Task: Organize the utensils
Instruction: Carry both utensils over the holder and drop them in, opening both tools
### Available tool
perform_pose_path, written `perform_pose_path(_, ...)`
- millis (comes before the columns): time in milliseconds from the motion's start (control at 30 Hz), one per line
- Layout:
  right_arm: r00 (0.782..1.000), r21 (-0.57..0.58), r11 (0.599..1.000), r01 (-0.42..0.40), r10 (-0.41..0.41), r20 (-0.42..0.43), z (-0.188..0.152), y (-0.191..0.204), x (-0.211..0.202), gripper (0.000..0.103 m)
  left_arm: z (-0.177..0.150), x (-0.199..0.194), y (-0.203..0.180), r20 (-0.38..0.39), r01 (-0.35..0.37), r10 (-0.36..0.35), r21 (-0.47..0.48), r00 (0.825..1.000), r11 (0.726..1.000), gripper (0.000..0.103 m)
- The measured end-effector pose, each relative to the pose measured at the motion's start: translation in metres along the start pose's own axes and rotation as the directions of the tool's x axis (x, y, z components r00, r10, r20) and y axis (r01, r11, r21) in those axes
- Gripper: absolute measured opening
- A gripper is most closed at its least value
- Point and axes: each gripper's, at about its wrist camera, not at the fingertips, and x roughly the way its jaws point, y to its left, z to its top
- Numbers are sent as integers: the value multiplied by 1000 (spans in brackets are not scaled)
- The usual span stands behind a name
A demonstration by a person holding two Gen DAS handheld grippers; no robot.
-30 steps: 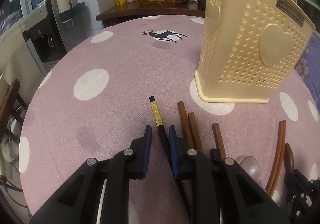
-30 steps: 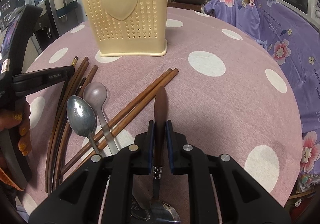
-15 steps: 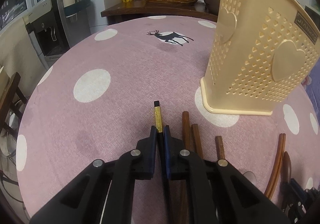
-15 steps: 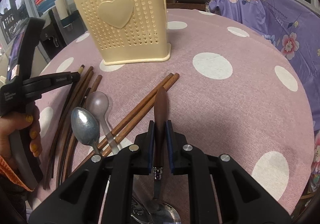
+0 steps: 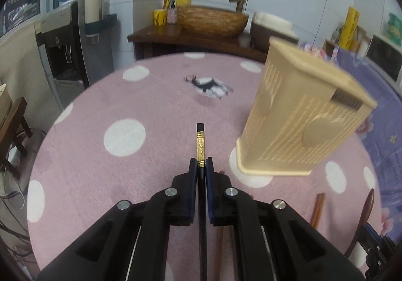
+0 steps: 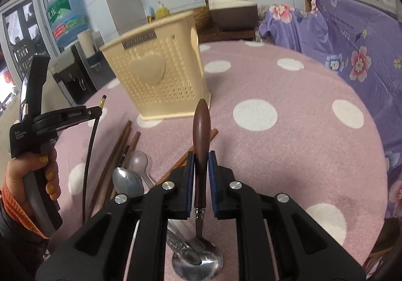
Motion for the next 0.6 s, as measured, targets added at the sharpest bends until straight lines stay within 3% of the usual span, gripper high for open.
perform_pose_path(167, 993, -7, 1000, 2, -1, 121, 7, -2, -34, 12, 10, -42, 2, 129, 5, -5, -3, 992, 1000, 8)
perform_pose_path(367, 978, -66, 996, 53, -39, 206, 7, 6, -53, 12, 7, -81, -2, 273, -19, 15, 12, 962, 1000, 8)
perform_pose_path(600, 974, -85, 995, 61, -41, 225, 13, 11, -58, 12, 10, -87, 1, 288, 5, -5, 0, 958, 1000, 8)
